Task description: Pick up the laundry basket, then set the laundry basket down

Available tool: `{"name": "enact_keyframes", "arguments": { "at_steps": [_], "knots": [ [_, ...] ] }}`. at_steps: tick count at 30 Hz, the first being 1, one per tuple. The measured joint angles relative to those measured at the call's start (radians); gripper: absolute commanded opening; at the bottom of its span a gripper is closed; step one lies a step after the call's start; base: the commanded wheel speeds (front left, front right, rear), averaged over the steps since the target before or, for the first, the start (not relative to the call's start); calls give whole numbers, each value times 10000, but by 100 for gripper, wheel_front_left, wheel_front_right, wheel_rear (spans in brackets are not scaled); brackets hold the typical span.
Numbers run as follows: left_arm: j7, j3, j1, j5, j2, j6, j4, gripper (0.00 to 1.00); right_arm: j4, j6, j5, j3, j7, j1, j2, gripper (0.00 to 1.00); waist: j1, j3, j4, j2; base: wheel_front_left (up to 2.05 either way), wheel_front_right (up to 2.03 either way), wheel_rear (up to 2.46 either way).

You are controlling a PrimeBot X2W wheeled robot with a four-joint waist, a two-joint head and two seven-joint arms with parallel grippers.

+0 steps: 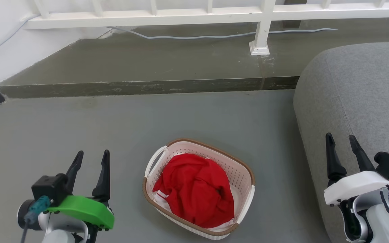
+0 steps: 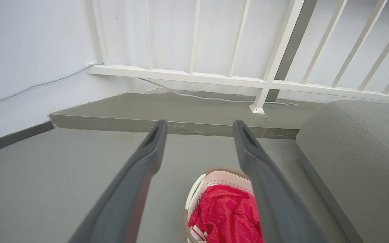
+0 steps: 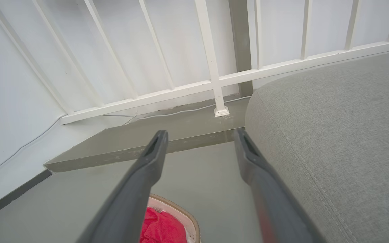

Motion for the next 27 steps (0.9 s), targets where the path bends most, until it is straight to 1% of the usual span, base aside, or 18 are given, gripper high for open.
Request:
{"name": "enact_keyframes", "arguments": {
  "at_steps": [4,5,8,9,12,14,17,18,27],
  "knots": [
    [-144,-63,0,499,4,86,69,100,73,-23,-433,65,-148,7,-2,100,0,1,-1,0,0,0,0],
    [-188,-100,0,566,6,96,88,100,94,-96,-570,86,-184,8,-4,100,0,1,-1,0,0,0,0],
    [-270,-244,0,953,12,182,127,100,173,-111,-924,148,-282,11,-21,100,0,2,-1,0,0,0,0],
    [-311,-284,0,1051,12,184,136,100,199,-176,-999,182,-311,12,-25,100,0,2,-1,0,0,0,0],
    [-412,-372,1,1252,13,265,173,100,274,-190,-1388,313,-401,16,-42,100,0,-1,1,0,0,0,0],
    [-497,-449,1,1626,44,274,182,100,320,-194,-1595,370,-489,18,-48,100,0,-5,3,0,0,0,0],
    [-583,-594,0,1893,73,320,188,100,374,-217,-1992,426,-585,19,-94,100,0,-8,11,0,0,0,0],
    [-583,-614,0,2006,73,351,198,100,387,-272,-2046,435,-587,19,-96,100,0,-11,14,0,0,0,0],
    [-610,-608,0,2065,69,357,441,100,527,-270,-2044,435,-587,19,-96,100,0,-32,36,0,0,0,0]
  ]
}}
